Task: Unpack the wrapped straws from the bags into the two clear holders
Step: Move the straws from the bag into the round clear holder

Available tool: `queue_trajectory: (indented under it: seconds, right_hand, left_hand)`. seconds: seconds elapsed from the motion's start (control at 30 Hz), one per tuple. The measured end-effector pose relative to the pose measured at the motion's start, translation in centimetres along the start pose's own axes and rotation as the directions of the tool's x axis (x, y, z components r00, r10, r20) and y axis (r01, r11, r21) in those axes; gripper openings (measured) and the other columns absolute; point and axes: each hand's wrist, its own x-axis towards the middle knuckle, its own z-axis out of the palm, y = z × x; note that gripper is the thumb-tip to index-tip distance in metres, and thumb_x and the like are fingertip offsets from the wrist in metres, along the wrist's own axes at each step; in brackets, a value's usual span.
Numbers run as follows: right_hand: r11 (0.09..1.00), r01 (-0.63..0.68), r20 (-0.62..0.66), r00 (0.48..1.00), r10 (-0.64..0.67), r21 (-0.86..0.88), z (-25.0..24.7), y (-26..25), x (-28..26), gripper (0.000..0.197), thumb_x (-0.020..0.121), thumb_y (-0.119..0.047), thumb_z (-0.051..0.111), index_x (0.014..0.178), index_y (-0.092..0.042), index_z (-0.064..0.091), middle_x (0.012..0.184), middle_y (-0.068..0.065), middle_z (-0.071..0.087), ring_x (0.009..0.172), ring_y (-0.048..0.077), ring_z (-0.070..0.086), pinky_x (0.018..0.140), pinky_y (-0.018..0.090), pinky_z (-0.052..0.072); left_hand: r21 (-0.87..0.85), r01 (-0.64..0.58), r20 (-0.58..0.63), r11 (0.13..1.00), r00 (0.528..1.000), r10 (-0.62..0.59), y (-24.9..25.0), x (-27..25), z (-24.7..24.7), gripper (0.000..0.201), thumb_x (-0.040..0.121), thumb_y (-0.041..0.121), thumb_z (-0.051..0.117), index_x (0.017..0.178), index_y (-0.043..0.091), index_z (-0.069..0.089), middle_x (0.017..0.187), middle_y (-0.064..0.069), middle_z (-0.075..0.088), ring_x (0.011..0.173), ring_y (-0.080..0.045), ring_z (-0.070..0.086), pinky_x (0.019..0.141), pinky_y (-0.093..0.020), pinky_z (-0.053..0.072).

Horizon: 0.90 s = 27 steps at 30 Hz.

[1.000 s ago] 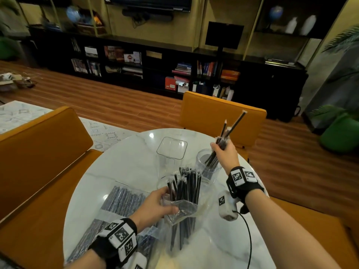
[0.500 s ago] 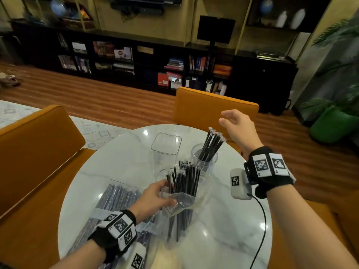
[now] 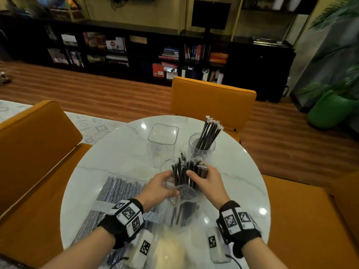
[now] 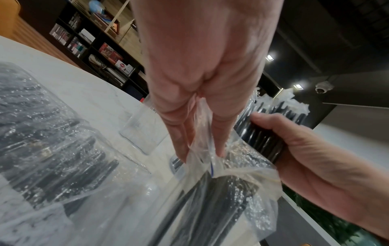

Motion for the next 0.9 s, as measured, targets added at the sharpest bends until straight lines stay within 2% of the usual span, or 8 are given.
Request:
queue_trajectory:
  seconds: [0.23, 0.33, 0.4, 0.5, 0.57, 0.7, 0.8, 0.9]
  right_hand:
    - [0.995, 0.016, -0.123, 0.992, -0.004, 0.1, -3.3, -2.9, 0.2, 0.019, 0.09, -0.022, 0.067, 0.105, -0.011, 0.069, 0.098, 0.002, 0.074, 0.093, 0.013, 0.071, 0.076, 0.017, 0.055]
    - [0.984, 0.078, -0.178, 0.983, -0.049, 0.163, -4.4, -4.9, 0.5, 0.02, 0.091, -0.016, 0.065, 0.103, -0.002, 0.07, 0.097, 0.009, 0.075, 0.09, 0.014, 0.071, 0.076, 0.017, 0.055]
    - [0.977, 0.114, -0.2, 0.977, -0.077, 0.178, -4.8, -6.2, 0.7, 0.018, 0.09, -0.011, 0.063, 0.095, 0.005, 0.07, 0.09, 0.016, 0.074, 0.082, 0.017, 0.07, 0.072, 0.02, 0.056]
    - [0.968, 0.147, -0.233, 0.967, -0.098, 0.204, -5.5, -7.3, 1.0, 0.02, 0.09, -0.009, 0.063, 0.093, 0.011, 0.066, 0.088, 0.022, 0.072, 0.077, 0.019, 0.069, 0.071, 0.024, 0.056]
    - [0.963, 0.164, -0.254, 0.961, -0.107, 0.213, -5.9, -7.9, 1.3, 0.022, 0.089, -0.009, 0.065, 0.095, 0.012, 0.065, 0.089, 0.022, 0.071, 0.079, 0.022, 0.069, 0.073, 0.026, 0.057]
    - [0.968, 0.166, -0.247, 0.962, -0.116, 0.19, -7.0, -8.9, 1.8, 0.02, 0.088, -0.01, 0.066, 0.095, 0.009, 0.067, 0.09, 0.021, 0.073, 0.085, 0.027, 0.071, 0.078, 0.03, 0.058]
    - [0.964, 0.169, -0.253, 0.961, -0.114, 0.207, -7.8, -10.2, 2.0, 0.03, 0.081, -0.019, 0.07, 0.094, 0.007, 0.067, 0.097, 0.026, 0.07, 0.095, 0.035, 0.069, 0.082, 0.035, 0.059]
    - [0.946, 0.173, -0.278, 0.956, -0.095, 0.274, -9.1, -12.1, 2.3, 0.031, 0.076, -0.026, 0.072, 0.097, -0.003, 0.067, 0.099, 0.02, 0.07, 0.1, 0.036, 0.068, 0.091, 0.05, 0.055]
  left_hand:
    - [-0.076, -0.049, 0.004, 0.996, 0.999, 0.049, -0.2, 0.2, 0.5, 0.053, 0.077, -0.003, 0.074, 0.122, 0.021, 0.061, 0.125, 0.001, 0.063, 0.097, -0.017, 0.072, 0.093, -0.039, 0.053]
    - [-0.075, -0.07, 0.025, 0.995, 0.997, 0.072, -0.1, 0.5, 0.5, 0.052, 0.077, -0.003, 0.074, 0.119, 0.024, 0.059, 0.127, 0.002, 0.06, 0.089, -0.002, 0.071, 0.085, -0.029, 0.054]
    - [-0.066, -0.081, 0.041, 0.995, 0.996, 0.084, -0.1, 0.6, 0.4, 0.053, 0.077, -0.002, 0.075, 0.12, 0.023, 0.056, 0.132, -0.001, 0.056, 0.091, -0.009, 0.072, 0.085, -0.029, 0.055]
    - [-0.03, -0.062, 0.041, 0.998, 0.997, 0.063, -0.3, 0.9, 0.2, 0.071, 0.076, -0.001, 0.075, 0.136, 0.021, 0.045, 0.14, -0.006, 0.049, 0.096, -0.026, 0.071, 0.07, -0.018, 0.055]
    - [-0.034, -0.054, 0.043, 0.998, 0.998, 0.056, -0.3, 0.9, 0.2, 0.076, 0.076, -0.002, 0.075, 0.139, 0.024, 0.041, 0.138, -0.009, 0.048, 0.088, -0.034, 0.071, 0.066, -0.018, 0.056]
    - [-0.054, -0.065, 0.029, 0.996, 0.997, 0.067, -0.4, 1.0, 0.1, 0.086, 0.074, -0.003, 0.077, 0.14, 0.032, 0.035, 0.127, -0.005, 0.048, 0.059, -0.009, 0.06, 0.074, -0.029, 0.059]
    - [-0.071, -0.06, 0.026, 0.996, 0.998, 0.062, -0.4, 1.1, 0.0, 0.091, 0.073, -0.005, 0.077, 0.141, 0.035, 0.033, 0.118, 0.001, 0.049, 0.056, -0.01, 0.06, 0.071, -0.029, 0.06]
    - [-0.048, -0.074, 0.018, 0.996, 0.997, 0.075, -0.3, 1.0, -0.3, 0.089, 0.074, -0.008, 0.075, 0.141, 0.035, 0.033, 0.115, 0.004, 0.05, 0.058, -0.011, 0.06, 0.067, -0.027, 0.06]
